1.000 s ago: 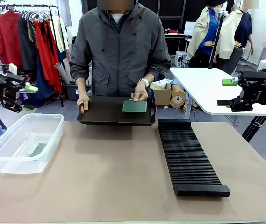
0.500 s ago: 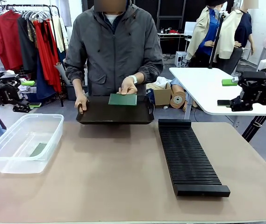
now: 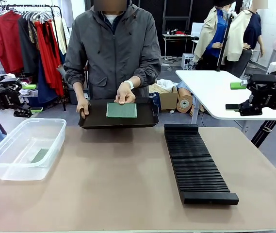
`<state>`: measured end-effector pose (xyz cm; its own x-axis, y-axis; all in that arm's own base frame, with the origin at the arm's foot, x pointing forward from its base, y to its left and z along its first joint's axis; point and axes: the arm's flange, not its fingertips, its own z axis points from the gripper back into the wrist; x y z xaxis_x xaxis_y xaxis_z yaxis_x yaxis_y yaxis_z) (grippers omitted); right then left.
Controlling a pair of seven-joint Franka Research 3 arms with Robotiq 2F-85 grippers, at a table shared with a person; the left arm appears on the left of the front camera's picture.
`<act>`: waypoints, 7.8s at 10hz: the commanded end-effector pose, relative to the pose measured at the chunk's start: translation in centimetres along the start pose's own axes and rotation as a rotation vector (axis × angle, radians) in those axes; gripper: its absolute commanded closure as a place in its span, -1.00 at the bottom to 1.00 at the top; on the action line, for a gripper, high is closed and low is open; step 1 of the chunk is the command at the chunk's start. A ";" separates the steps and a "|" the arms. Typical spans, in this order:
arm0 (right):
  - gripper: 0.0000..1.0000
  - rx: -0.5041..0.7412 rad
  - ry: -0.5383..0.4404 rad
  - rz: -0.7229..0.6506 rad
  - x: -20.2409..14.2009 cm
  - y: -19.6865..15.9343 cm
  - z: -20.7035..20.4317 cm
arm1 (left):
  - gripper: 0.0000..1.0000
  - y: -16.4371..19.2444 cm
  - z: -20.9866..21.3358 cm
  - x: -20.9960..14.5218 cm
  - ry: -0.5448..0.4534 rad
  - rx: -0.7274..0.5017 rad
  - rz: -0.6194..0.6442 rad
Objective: Sort PCBs into racks and boxes based on the side picked up.
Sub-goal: Pick up the Blank PCB handed by the Human, then if the short side of the Blank PCB is picked up, insert it into the PCB Rack ; if the long side is picked up, place it in the Organizing box.
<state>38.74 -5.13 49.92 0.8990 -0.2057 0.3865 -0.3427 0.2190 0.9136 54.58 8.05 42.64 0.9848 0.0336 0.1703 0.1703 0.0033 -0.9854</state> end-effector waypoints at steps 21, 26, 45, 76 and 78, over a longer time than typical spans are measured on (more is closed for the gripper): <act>-1.00 -0.003 0.000 0.054 0.7 -2.8 -4.6 | -1.00 -0.5 0.0 -0.2 0.002 0.014 -0.001; -1.00 0.078 0.040 0.089 1.6 -7.4 -9.9 | -1.00 -0.5 0.0 -0.2 0.002 0.014 -0.001; -1.00 0.137 0.210 0.076 5.9 -11.2 -28.9 | -1.00 -0.5 0.0 -0.2 0.002 0.014 -0.001; 1.00 0.164 0.282 0.041 6.8 -12.5 -33.5 | -1.00 -0.5 0.0 -0.2 0.002 0.014 -0.001; 1.00 0.164 0.282 0.041 6.8 -12.5 -33.5 | -1.00 -0.5 0.0 -0.2 0.002 0.014 -0.001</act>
<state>58.29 22.58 36.81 0.9163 0.0798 0.3925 -0.3979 0.0690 0.9148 54.56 8.02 42.86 0.9842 0.0335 0.1739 0.1738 0.0061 -0.9848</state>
